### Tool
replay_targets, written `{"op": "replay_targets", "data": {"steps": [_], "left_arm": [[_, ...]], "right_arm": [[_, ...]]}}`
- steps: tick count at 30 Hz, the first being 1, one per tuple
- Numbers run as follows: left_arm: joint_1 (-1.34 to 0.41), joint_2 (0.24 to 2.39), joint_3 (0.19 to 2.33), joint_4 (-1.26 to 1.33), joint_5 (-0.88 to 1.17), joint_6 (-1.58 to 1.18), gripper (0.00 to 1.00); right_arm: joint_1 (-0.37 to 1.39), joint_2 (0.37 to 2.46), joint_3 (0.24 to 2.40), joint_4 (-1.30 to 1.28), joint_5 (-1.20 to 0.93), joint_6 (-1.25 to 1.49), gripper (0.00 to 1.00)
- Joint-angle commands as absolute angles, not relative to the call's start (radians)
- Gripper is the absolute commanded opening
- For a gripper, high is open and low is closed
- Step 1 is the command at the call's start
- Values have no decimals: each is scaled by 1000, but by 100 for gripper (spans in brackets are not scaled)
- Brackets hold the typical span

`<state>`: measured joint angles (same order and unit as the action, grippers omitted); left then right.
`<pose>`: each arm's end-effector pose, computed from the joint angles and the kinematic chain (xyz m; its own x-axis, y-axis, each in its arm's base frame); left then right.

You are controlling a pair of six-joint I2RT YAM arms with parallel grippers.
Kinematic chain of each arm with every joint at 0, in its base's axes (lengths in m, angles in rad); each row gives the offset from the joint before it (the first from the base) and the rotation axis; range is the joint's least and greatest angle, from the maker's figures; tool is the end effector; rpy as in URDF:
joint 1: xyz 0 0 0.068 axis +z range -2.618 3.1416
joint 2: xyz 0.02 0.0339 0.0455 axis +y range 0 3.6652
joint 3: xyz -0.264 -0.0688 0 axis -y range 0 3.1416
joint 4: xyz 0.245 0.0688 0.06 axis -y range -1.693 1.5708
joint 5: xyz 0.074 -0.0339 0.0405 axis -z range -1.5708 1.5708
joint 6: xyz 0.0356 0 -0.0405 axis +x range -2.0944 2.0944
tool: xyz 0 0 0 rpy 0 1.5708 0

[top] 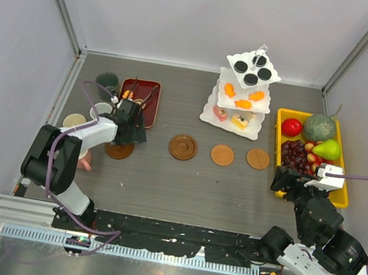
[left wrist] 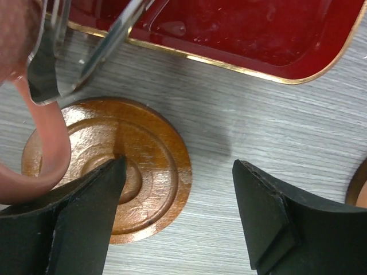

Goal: Serve the afternoon tea
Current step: Move the coaster to the center of the board.

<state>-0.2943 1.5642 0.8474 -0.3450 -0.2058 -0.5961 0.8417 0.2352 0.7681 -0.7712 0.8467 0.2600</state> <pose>0.2848 -0.0787 0.1667 -0.7975 -0.3325 -0.5034 -0.3131 0.9414 -0.1259 0.0456 0.0111 0.3281 -0.1543 0.0829 -0.9845 0.0316 0.9964 0.0789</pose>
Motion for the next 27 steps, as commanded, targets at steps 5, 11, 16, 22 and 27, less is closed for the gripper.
{"op": "replay_targets", "data": {"steps": [5, 11, 16, 22, 27], "left_arm": [[-342, 1603, 839, -285, -32, -623, 70], [-434, 1608, 799, -258, -5, -655, 64], [-503, 1606, 778, -242, -5, -675, 63], [-511, 1611, 787, -238, 26, -680, 60], [-541, 1614, 830, -249, 8, -649, 57]], "right_arm": [[841, 232, 767, -726, 850, 255, 89], [842, 230, 765, -724, 851, 253, 89], [841, 230, 767, -724, 854, 253, 89], [841, 235, 767, -726, 853, 253, 89], [842, 239, 767, -726, 856, 253, 89]]}}
